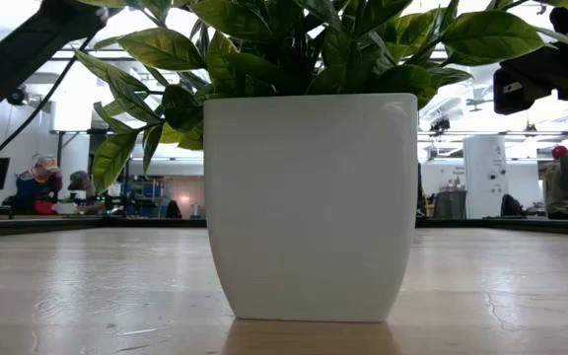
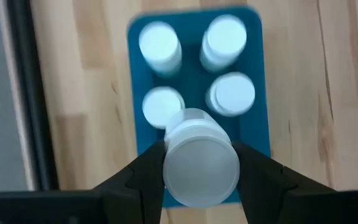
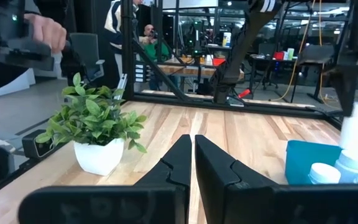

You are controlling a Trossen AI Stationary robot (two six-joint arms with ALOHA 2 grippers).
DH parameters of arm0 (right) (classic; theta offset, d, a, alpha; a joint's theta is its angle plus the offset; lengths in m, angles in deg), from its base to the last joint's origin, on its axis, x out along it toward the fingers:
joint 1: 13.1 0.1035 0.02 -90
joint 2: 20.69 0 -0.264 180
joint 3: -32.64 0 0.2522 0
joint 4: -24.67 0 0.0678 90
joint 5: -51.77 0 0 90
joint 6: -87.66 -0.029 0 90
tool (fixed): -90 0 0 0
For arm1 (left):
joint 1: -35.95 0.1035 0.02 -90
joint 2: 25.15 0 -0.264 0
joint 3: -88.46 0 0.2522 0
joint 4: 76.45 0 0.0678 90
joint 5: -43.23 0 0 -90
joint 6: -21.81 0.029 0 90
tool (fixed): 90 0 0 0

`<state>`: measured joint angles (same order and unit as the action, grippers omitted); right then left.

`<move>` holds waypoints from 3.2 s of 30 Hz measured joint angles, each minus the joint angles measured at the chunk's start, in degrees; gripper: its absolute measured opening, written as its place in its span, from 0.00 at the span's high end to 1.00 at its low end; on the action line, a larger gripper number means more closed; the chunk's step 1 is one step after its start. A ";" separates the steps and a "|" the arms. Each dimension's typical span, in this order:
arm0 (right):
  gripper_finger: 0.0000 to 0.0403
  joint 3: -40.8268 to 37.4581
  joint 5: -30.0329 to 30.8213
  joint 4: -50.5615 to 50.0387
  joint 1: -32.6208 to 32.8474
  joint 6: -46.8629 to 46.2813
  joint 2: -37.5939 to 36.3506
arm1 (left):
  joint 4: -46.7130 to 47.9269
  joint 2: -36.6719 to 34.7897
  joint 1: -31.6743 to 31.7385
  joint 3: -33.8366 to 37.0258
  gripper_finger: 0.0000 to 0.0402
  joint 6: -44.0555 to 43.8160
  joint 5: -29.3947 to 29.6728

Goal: Pick and place pill bottles into a basket
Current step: Put the white pill bottle into the blue bin

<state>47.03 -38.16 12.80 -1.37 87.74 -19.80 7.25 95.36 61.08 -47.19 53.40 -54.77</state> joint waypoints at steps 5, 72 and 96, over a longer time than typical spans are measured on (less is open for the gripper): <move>0.97 0.02 0.02 0.00 0.00 0.02 -0.02 | 0.20 -0.70 -0.01 -2.89 0.64 -0.77 -1.48; 0.97 0.01 0.02 -0.04 0.00 0.09 0.02 | -15.98 -1.47 -2.45 23.43 0.64 -1.17 -3.81; 0.97 0.00 0.02 -0.03 0.00 0.00 0.02 | -15.32 -1.32 -2.38 23.55 0.51 -2.03 -1.94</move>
<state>47.03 -38.13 12.77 -1.37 87.74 -19.78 -8.07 94.04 58.71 -23.64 51.37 -56.71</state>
